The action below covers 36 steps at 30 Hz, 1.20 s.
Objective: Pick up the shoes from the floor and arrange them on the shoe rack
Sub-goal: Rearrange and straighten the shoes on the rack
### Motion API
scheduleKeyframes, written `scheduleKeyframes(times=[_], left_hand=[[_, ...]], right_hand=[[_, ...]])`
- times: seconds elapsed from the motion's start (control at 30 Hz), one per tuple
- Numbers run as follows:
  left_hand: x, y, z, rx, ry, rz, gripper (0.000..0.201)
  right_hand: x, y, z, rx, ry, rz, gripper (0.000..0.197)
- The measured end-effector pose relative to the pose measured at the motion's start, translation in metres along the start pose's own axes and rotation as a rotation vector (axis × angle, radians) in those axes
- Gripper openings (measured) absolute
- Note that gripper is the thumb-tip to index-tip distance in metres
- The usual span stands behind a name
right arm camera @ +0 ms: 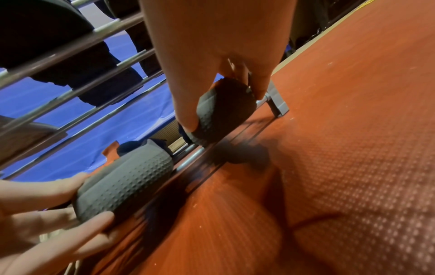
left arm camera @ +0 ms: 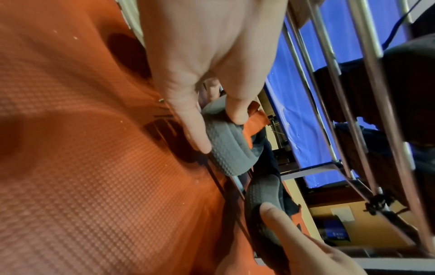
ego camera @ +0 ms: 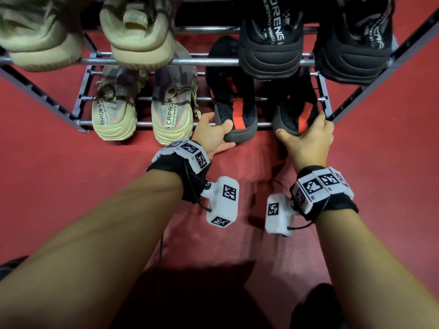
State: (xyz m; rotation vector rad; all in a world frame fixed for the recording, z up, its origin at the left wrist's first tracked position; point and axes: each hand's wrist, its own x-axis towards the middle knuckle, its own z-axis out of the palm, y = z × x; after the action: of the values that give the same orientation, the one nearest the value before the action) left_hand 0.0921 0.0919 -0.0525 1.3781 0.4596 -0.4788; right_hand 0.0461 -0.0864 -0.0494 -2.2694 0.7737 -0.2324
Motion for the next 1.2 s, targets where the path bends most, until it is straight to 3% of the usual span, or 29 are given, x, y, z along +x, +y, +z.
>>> scheduleKeyframes(times=[0.67,0.93,1.2], left_hand=[[0.001,0.000,-0.005,0.068,-0.064,0.021,0.047],[-0.009,0.000,0.016,0.010,-0.125,-0.012,0.047],[-0.002,-0.009,0.022,-0.012,-0.048,0.028,0.047]], right_hand=[[-0.007,0.003,0.002,0.065,0.091,0.018,0.087],[0.001,0.011,-0.003,0.052,0.099,0.010,0.085],[0.009,0.012,-0.003,0.079,0.112,0.022,0.085]])
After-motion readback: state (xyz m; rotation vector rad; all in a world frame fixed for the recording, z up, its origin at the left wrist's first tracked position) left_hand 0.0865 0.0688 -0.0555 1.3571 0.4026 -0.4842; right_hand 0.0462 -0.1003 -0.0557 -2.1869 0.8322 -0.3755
